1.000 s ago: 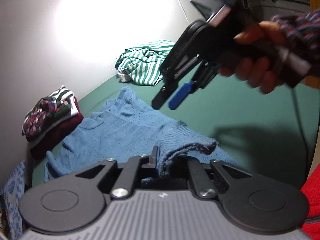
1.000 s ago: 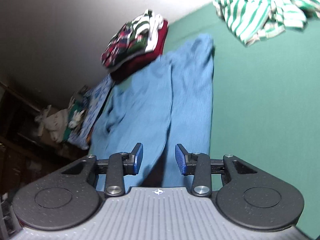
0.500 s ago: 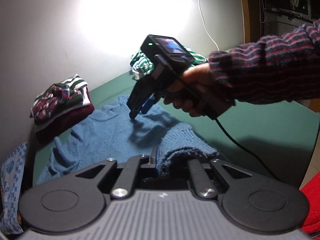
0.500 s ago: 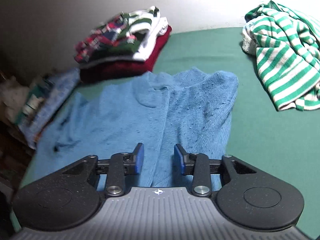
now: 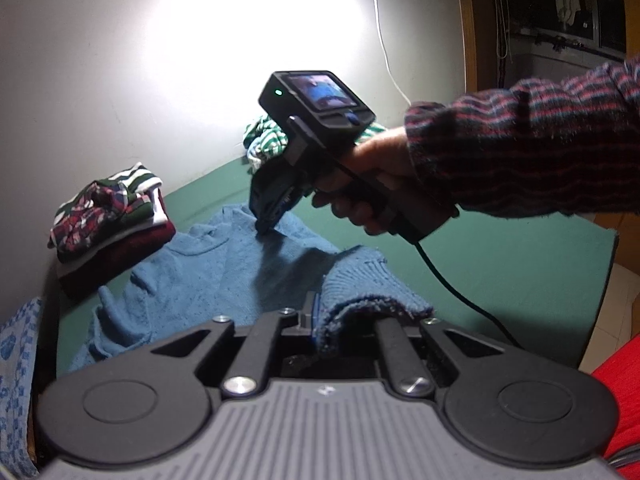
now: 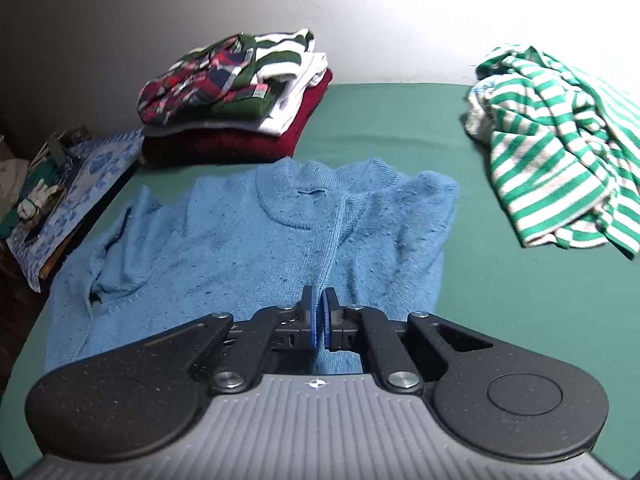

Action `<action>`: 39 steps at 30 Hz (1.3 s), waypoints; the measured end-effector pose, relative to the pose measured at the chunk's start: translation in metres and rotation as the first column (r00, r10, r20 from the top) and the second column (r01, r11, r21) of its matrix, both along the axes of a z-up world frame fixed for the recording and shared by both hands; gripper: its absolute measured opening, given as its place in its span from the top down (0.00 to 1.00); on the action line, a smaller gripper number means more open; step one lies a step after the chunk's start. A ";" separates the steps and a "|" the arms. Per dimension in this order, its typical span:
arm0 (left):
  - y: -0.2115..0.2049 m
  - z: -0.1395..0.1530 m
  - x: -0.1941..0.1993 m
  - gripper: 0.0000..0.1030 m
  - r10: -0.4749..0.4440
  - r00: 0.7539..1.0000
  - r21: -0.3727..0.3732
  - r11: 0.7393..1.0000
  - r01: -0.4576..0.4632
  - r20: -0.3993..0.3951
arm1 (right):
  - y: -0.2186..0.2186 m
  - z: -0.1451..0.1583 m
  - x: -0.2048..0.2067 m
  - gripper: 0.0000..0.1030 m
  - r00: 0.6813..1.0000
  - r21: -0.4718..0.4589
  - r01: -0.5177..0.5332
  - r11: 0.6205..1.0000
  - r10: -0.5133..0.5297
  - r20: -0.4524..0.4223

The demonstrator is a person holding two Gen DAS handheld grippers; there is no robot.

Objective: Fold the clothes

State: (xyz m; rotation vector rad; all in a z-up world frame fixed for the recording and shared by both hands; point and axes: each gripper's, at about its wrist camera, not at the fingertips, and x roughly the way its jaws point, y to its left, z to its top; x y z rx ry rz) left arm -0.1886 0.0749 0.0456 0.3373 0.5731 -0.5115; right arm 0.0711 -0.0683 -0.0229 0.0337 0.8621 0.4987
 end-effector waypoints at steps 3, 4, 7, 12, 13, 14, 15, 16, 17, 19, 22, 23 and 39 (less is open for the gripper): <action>0.007 0.004 -0.003 0.93 -0.036 0.999 -0.016 0.999 0.035 -0.009 | -0.007 0.001 -0.009 0.96 1.000 0.000 0.022 1.000 -0.022 -0.009; 0.009 0.005 -0.004 0.93 -0.047 0.999 -0.021 0.999 0.047 -0.012 | -0.010 0.001 -0.012 0.96 0.999 0.001 0.030 1.000 -0.030 -0.012; 0.015 0.009 -0.008 0.93 -0.083 0.996 -0.037 0.996 0.082 -0.020 | -0.017 0.002 -0.022 0.96 0.998 0.001 0.052 0.999 -0.052 -0.021; 0.020 0.007 -0.010 0.93 -0.151 0.988 -0.053 0.987 0.149 -0.043 | -0.024 -0.002 -0.033 0.96 0.995 -0.006 0.095 0.995 -0.095 -0.036; 0.020 0.005 -0.010 0.93 -0.165 0.985 -0.054 0.985 0.163 -0.050 | -0.025 -0.004 -0.034 0.96 0.994 -0.007 0.104 0.995 -0.104 -0.039; 0.020 0.003 -0.010 0.93 -0.179 0.982 -0.054 0.983 0.176 -0.056 | -0.025 -0.006 -0.036 0.96 0.993 -0.009 0.113 0.994 -0.113 -0.041; 0.020 0.001 -0.010 0.93 -0.194 0.979 -0.055 0.980 0.190 -0.062 | -0.026 -0.008 -0.038 0.96 0.992 -0.011 0.122 0.992 -0.122 -0.044; 0.019 -0.002 -0.009 0.93 -0.204 0.976 -0.056 0.978 0.200 -0.075 | -0.027 -0.011 -0.039 0.96 0.990 -0.013 0.128 0.992 -0.129 -0.049; 0.018 -0.005 -0.008 0.93 -0.214 0.973 -0.058 0.976 0.210 -0.088 | -0.027 -0.014 -0.039 0.96 0.989 -0.015 0.134 0.991 -0.135 -0.055; 0.015 -0.013 -0.006 0.93 -0.230 0.966 -0.059 0.973 0.224 -0.115 | -0.027 -0.020 -0.040 0.96 0.988 -0.020 0.138 0.990 -0.139 -0.060; 0.007 -0.027 -0.004 0.93 -0.242 0.958 -0.055 0.970 0.236 -0.151 | -0.028 -0.028 -0.041 0.96 0.987 -0.027 0.149 0.988 -0.151 -0.060; 0.003 -0.031 -0.003 0.93 -0.244 0.956 -0.052 0.970 0.239 -0.161 | -0.029 -0.030 -0.041 0.96 0.986 -0.024 0.153 0.988 -0.154 -0.059; -0.038 -0.073 0.002 0.90 -0.105 0.941 -0.008 0.994 0.109 -0.320 | -0.053 -0.006 0.059 0.76 0.977 0.130 0.208 0.970 -0.213 0.027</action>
